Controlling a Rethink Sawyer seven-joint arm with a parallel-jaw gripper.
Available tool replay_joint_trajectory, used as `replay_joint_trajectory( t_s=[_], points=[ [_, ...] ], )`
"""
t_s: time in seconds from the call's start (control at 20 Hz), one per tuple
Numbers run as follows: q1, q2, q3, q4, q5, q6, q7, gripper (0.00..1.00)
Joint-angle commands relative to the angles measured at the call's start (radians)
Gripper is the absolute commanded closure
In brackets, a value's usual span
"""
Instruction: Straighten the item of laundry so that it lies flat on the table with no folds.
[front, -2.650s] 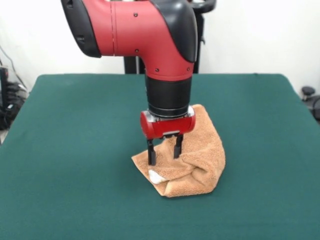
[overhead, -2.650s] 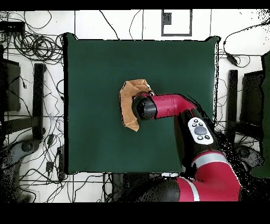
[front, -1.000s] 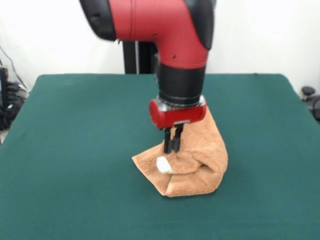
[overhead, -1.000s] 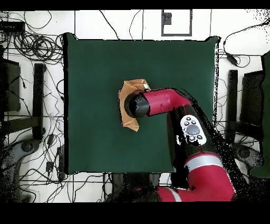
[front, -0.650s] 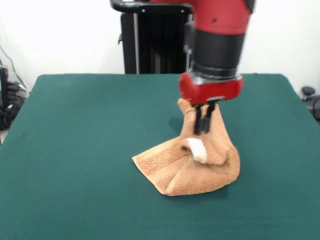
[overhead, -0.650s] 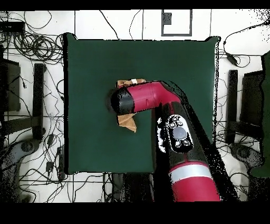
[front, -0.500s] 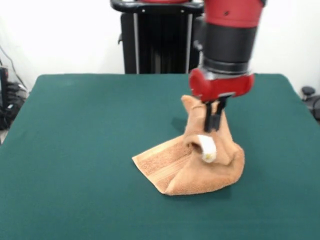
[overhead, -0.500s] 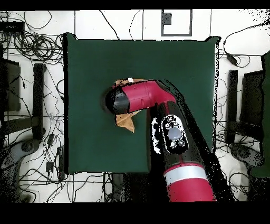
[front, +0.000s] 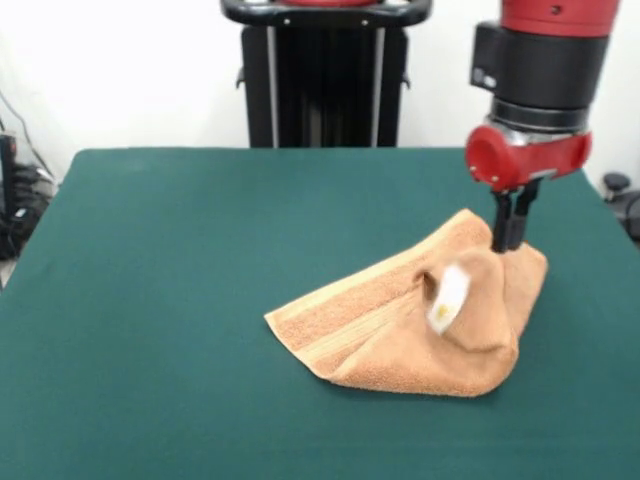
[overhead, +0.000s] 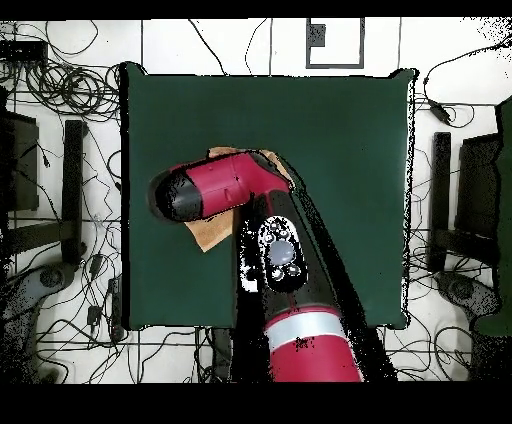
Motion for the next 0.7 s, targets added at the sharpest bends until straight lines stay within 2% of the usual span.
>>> replay_joint_trajectory(
  t_s=[0.05, 0.5, 0.7],
  points=[
    [0.086, 0.064, -0.063, 0.044, 0.036, 0.017, 0.257, 1.00],
    [0.160, 0.087, -0.115, 0.015, 0.051, -0.002, 0.278, 1.00],
    [0.163, 0.092, -0.123, 0.004, 0.061, -0.016, 0.266, 1.00]
  ],
)
